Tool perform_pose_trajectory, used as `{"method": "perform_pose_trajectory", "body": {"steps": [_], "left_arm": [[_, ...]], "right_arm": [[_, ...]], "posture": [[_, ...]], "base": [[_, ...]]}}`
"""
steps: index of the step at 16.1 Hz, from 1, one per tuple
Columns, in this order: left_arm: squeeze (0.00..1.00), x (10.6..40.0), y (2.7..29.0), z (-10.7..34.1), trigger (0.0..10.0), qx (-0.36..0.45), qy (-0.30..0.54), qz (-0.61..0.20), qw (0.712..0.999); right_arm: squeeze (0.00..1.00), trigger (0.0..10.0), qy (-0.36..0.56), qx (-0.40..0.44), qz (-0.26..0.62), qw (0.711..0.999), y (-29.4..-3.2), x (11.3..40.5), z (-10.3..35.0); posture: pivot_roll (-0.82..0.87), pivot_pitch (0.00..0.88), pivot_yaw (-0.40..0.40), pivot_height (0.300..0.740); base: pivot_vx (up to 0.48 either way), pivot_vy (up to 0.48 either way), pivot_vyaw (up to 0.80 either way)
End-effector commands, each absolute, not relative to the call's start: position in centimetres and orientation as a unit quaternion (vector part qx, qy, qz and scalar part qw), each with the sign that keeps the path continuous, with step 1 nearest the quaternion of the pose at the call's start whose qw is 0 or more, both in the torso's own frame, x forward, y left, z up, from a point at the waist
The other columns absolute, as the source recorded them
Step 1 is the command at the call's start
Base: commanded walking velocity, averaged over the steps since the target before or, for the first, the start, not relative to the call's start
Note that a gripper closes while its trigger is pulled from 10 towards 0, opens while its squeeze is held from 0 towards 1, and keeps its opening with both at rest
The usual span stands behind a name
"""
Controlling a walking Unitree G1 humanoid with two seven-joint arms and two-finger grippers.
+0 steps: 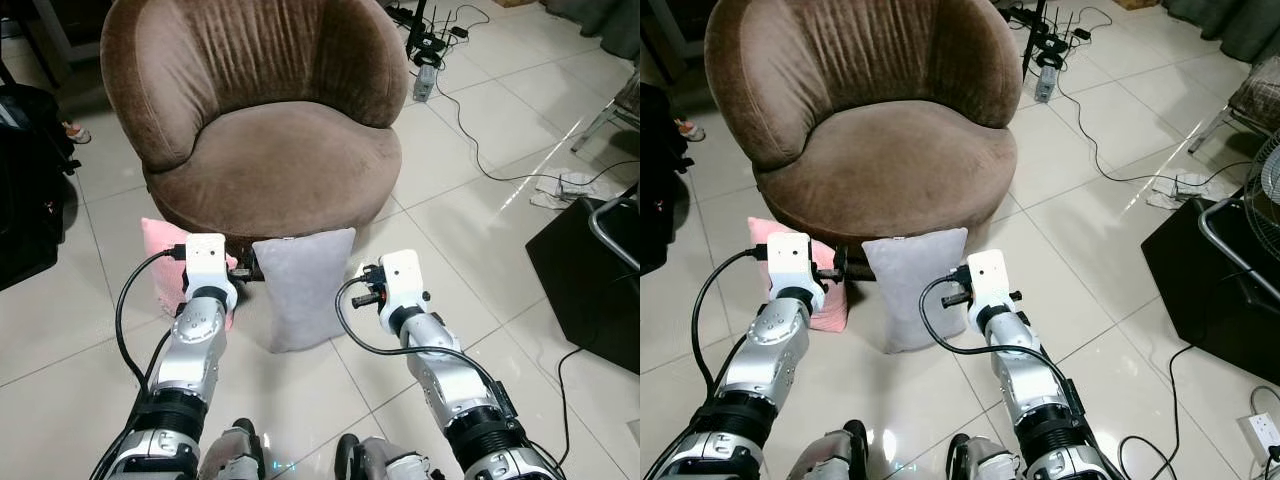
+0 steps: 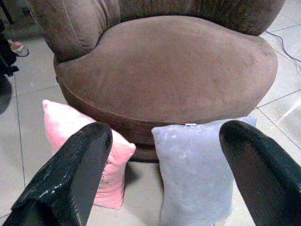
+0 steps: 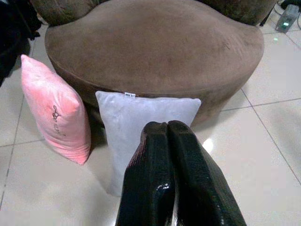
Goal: Move the pillow to the sofa from floor
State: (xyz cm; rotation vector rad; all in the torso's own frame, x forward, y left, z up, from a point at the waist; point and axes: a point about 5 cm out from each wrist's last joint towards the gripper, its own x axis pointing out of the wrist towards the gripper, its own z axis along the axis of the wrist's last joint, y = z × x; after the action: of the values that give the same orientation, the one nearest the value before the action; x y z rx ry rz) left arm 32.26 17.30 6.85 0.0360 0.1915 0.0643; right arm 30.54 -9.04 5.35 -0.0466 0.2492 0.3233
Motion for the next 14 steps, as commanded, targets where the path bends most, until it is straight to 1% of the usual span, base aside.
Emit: {"method": "perform_pose_trajectory", "body": {"steps": [1, 9, 12, 13, 14], "left_arm": [[0.0, 32.06, 17.01, 6.65, 10.0, 0.016, 0.1, 0.028, 0.994], [0.0, 32.1, 17.04, 6.53, 10.0, 0.002, 0.108, 0.034, 0.994], [0.0, 32.14, 16.98, 6.61, 10.0, 0.013, 0.107, 0.031, 0.994], [0.0, 32.12, 16.83, 6.41, 10.0, -0.005, 0.114, 0.026, 0.993], [0.0, 32.11, 16.84, 6.38, 10.0, 0.011, 0.116, 0.026, 0.993]], "right_arm": [[0.0, 10.0, 0.139, -0.029, 0.16, 0.977, -9.29, 30.19, 4.69], [0.0, 10.0, 0.138, -0.029, 0.167, 0.976, -9.14, 30.15, 4.82], [0.0, 10.0, 0.142, -0.031, 0.17, 0.975, -9.13, 30.07, 4.72], [0.0, 10.0, 0.146, -0.032, 0.159, 0.976, -9.3, 30.09, 4.61], [0.0, 10.0, 0.144, -0.028, 0.177, 0.973, -8.98, 29.95, 4.6]], "posture": [[-0.08, 0.203, -0.092, 0.71], [-0.08, 0.206, -0.092, 0.635], [-0.09, 0.208, -0.09, 0.595], [-0.09, 0.206, -0.09, 0.585], [-0.09, 0.205, -0.088, 0.575]], "base": [[0.0, 0.0, 0.0], [0.0, 0.0, 0.0], [0.0, 0.0, 0.0], [0.0, 0.0, 0.0], [0.0, 0.0, 0.0]]}}
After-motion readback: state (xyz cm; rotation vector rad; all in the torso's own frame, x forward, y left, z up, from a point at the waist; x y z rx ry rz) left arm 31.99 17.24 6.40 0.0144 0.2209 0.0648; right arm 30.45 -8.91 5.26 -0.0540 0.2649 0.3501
